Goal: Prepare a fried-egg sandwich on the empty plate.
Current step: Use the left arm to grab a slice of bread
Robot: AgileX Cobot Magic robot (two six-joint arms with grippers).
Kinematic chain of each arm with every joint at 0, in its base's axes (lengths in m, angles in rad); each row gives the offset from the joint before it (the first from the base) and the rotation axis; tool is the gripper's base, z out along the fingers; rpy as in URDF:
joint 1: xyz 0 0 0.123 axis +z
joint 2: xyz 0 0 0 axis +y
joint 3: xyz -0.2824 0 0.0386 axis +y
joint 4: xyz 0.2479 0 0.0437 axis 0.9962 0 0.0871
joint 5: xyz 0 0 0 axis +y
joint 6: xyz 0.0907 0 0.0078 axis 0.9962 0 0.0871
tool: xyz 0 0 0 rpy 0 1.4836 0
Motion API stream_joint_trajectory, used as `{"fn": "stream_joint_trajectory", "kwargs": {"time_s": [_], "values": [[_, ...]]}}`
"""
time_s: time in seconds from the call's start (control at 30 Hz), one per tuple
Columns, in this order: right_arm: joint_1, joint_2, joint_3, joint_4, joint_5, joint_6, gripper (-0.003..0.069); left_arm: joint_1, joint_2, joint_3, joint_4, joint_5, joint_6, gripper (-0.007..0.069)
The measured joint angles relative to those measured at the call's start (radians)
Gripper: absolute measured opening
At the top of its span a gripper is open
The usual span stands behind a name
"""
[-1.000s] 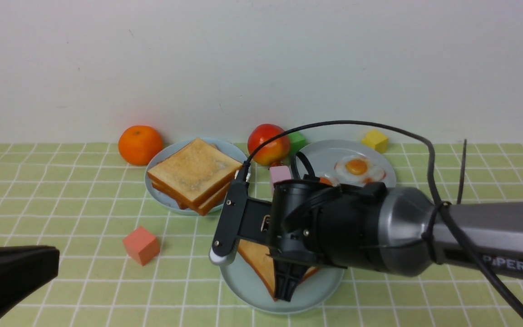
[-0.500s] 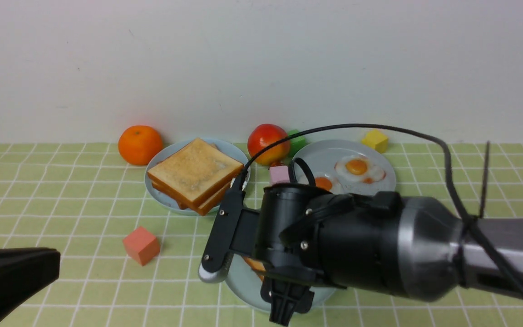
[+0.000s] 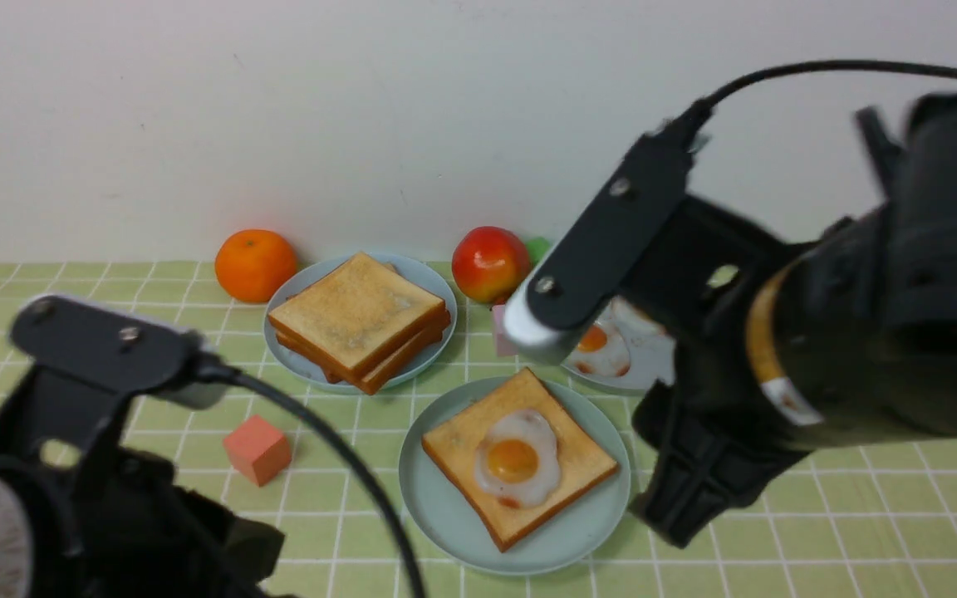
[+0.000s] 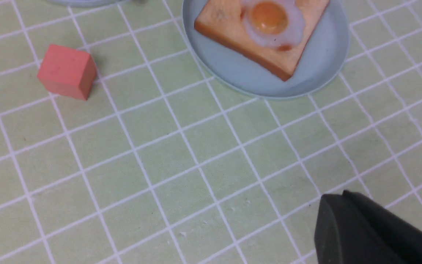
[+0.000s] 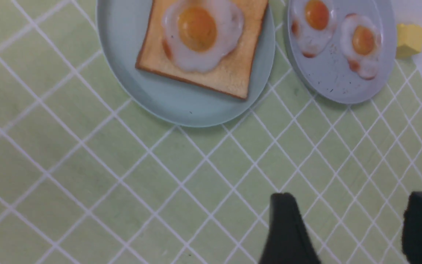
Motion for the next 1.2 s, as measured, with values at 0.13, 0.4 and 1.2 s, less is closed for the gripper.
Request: {"fn": "stream_joint_trajectory", "kwargs": {"time_s": [0.13, 0.4, 1.2], "values": [[0.0, -0.143, 0.025, 0.03, 0.007, 0.072, 0.023, 0.02, 0.177, -0.156, -0.052, 0.023, 0.129, -0.0013], [0.0, -0.393, 0.099, 0.038, 0.026, 0.144, 0.0001, 0.265, 0.442, -0.476, -0.316, 0.107, 0.425, -0.0013], [0.0, -0.698, 0.177, 0.095, 0.042, 0.193, -0.0004, 0.441, 1.036, -0.854, -0.167, 0.012, 0.612, 0.0424]]}}
